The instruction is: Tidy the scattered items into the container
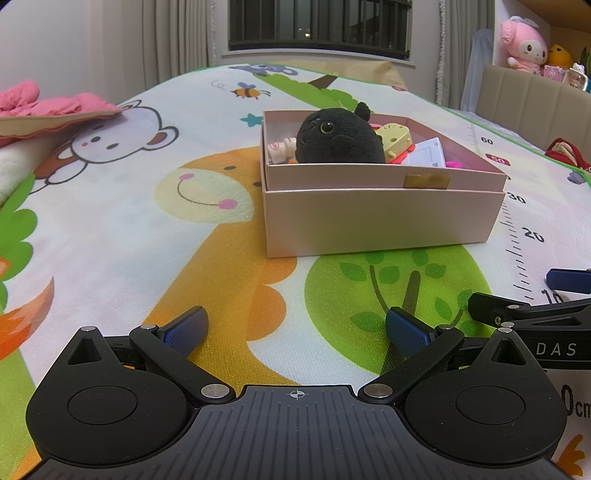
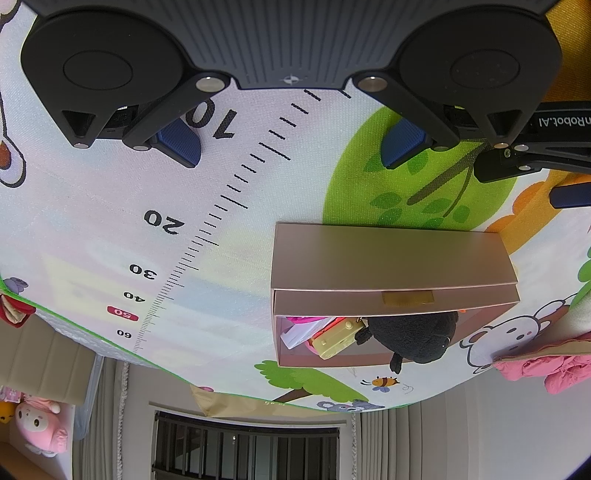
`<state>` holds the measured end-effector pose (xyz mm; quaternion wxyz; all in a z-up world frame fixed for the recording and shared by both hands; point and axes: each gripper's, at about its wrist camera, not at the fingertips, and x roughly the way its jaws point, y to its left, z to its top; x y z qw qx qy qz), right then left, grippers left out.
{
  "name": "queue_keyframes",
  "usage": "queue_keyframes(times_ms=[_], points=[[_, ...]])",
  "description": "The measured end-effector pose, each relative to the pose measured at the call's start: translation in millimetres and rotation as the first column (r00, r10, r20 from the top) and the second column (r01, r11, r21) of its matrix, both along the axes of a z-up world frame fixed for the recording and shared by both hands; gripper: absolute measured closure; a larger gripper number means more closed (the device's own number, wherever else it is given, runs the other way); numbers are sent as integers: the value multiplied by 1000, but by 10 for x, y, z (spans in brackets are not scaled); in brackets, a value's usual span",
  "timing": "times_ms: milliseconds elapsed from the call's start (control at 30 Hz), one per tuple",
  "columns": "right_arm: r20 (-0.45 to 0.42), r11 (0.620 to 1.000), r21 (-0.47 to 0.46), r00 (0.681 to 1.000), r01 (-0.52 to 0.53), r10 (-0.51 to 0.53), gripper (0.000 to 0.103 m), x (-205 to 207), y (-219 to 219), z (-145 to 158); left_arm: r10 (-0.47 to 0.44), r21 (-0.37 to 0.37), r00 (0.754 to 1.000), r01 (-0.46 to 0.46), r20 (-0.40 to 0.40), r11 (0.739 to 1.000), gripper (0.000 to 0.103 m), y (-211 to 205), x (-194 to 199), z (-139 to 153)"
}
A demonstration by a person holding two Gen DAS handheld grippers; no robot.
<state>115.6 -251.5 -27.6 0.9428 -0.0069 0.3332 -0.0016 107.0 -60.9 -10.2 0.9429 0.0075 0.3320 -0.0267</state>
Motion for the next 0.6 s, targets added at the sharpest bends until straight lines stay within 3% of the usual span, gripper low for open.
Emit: queue_keyframes(times_ms=[167, 300, 600], points=[[0, 1000, 0, 1000, 0, 0, 0, -1, 0, 0, -1, 1, 1000, 1, -1, 1000, 0, -7, -9, 6], [0, 1000, 0, 1000, 0, 0, 0, -3, 1, 1, -4, -48, 999, 2, -39, 999, 0, 60, -7, 36], [0, 1000, 0, 1000, 0, 0, 0, -6, 2, 1, -10, -15, 998, 9, -64, 1000, 0, 35, -40, 45]])
